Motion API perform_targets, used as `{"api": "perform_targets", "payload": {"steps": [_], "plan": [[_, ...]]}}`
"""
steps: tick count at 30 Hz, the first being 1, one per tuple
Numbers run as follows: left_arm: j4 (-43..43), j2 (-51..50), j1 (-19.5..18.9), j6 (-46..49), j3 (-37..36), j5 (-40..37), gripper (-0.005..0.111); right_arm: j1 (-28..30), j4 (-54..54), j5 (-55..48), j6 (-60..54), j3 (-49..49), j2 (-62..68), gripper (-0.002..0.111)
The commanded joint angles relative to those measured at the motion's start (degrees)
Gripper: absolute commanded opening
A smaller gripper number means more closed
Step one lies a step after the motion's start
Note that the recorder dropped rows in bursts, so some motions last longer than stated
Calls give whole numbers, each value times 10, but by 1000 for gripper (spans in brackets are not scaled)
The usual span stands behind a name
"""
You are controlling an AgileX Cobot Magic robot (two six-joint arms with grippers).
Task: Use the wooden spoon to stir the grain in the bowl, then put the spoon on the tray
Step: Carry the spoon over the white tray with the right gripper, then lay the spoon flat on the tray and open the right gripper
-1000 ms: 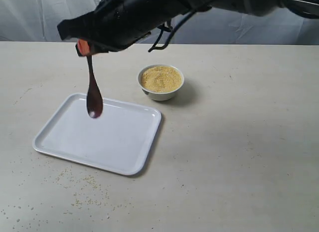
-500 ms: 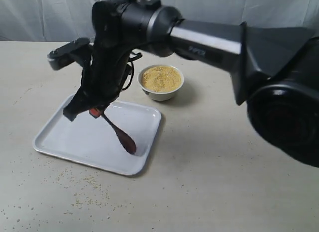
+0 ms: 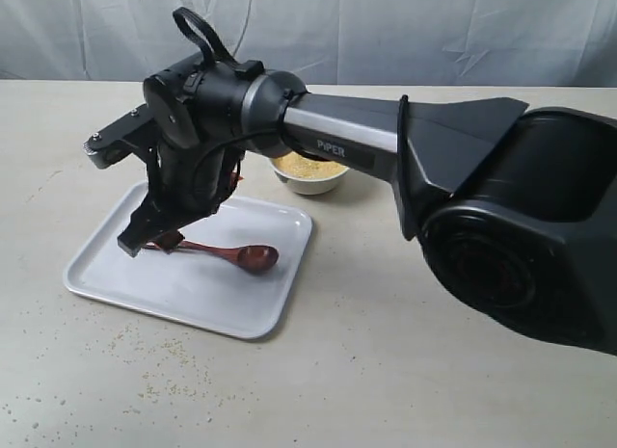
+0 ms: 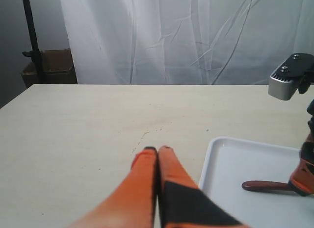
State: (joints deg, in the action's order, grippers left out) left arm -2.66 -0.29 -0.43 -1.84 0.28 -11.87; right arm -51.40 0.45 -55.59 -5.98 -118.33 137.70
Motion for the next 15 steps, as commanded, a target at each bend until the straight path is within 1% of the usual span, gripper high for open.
{"api": "perform_targets", "payload": {"steps": [1, 3, 6, 8, 11, 15], "plan": [[0, 3, 0, -1, -3, 4, 0, 3, -22, -95, 96, -9, -34, 69], [0, 3, 0, -1, -3, 4, 0, 5, -21, -130, 126, -7, -51, 67], [0, 3, 0, -1, -3, 4, 0, 10, -11, -144, 132, 3, -76, 53], [0, 3, 0, -1, -3, 4, 0, 14, 17, -144, 132, 24, -97, 34], [0, 3, 0, -1, -3, 4, 0, 21, 47, -144, 132, 71, -135, -1], [0, 3, 0, -1, -3, 4, 0, 42, 53, -101, 132, 168, -202, 0]]}}
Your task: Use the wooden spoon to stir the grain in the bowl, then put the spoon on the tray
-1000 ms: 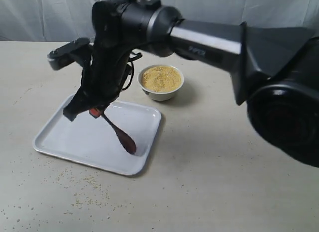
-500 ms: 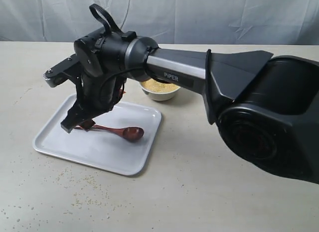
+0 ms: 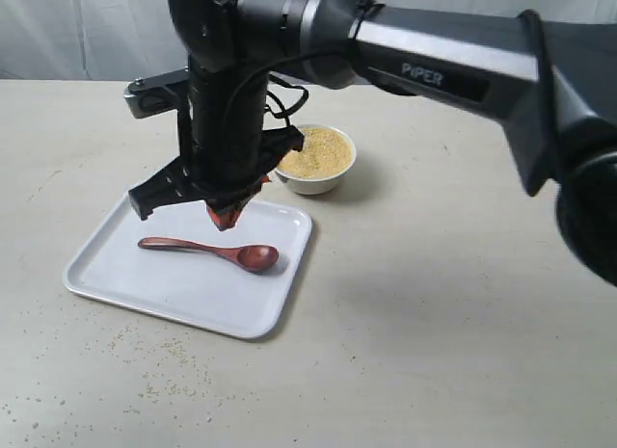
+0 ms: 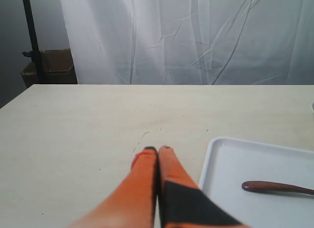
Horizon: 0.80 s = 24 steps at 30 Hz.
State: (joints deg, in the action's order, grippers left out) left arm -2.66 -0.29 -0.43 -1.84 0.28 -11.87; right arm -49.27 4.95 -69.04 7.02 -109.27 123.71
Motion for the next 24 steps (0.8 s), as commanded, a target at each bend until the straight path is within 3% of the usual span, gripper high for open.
{"api": "perform_targets", "payload": {"steps": [1, 7, 15, 24], "plan": [[0, 3, 0, -1, -3, 4, 0, 30, 20, 51, 2, 109, -80, 0], [0, 3, 0, -1, -3, 4, 0, 112, 75, 191, 2, 304, -232, 0], [0, 3, 0, -1, -3, 4, 0, 247, -16, 230, 2, 513, -437, 0], [0, 3, 0, -1, -3, 4, 0, 258, -175, 225, 21, 639, -625, 0]]}}
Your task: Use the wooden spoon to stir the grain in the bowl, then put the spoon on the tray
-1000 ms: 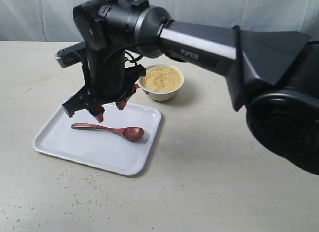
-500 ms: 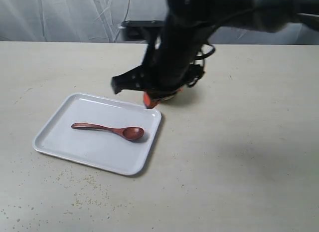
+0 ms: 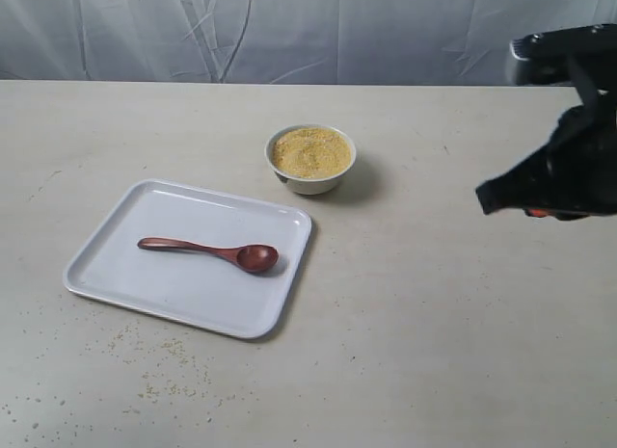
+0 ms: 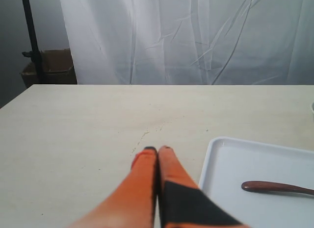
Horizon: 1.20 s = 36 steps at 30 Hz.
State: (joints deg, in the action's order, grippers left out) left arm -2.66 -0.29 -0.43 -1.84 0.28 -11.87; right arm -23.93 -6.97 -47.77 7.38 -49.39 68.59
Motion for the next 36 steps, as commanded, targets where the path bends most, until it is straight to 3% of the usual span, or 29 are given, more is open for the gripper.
{"api": "perform_targets", "payload": {"steps": [1, 8, 23, 28, 36], "plan": [[0, 3, 0, -1, -3, 4, 0, 5, -57, 22, 23, 52, -95, 0], [0, 3, 0, -1, -3, 4, 0, 5, -67, 68, 27, 93, -198, 0], [0, 3, 0, -1, -3, 2, 0, 5, -65, 22, 28, 93, -263, 0], [-10, 3, 0, -1, -3, 2, 0, 99, -4, 23, 28, 93, -359, 0], [-10, 3, 0, -1, -3, 2, 0, 108, 2, 33, 28, 102, -424, 0]]}}
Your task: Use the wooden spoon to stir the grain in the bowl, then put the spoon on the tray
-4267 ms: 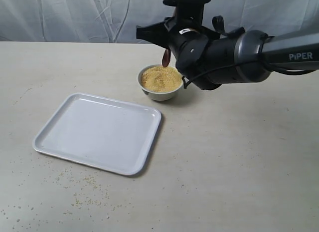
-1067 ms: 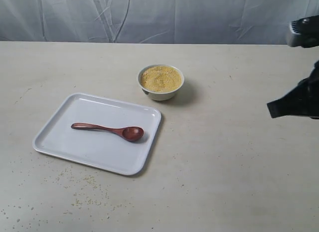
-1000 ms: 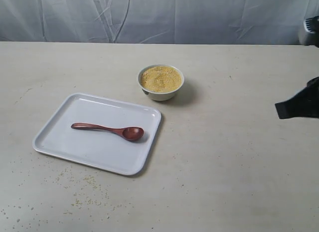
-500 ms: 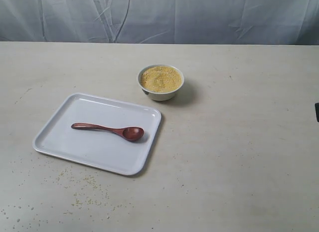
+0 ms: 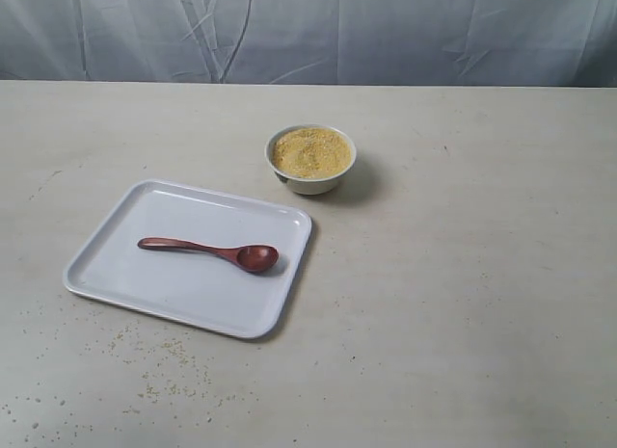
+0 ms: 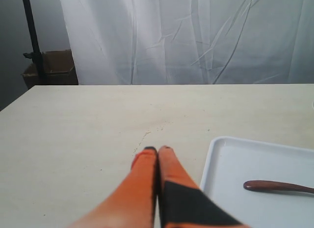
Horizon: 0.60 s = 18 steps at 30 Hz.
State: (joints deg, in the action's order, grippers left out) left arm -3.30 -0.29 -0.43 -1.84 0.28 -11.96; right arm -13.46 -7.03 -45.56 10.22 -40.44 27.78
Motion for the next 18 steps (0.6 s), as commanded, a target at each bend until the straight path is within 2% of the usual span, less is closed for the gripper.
{"api": "perform_targets", "payload": {"steps": [1, 10, 13, 18], "plan": [[-3, 3, 0, -1, -3, 3, 0, 3, 2, 19, 0, 23, -33, 0], [-3, 3, 0, -1, -3, 3, 0, 3, -5, 30, 0, 145, -192, 0], [-3, 3, 0, -1, -3, 3, 0, 3, -7, 128, 0, 192, -240, 0], [-4, 3, 0, -1, -3, 4, 0, 3, -7, 159, 0, 276, -278, 0]]}}
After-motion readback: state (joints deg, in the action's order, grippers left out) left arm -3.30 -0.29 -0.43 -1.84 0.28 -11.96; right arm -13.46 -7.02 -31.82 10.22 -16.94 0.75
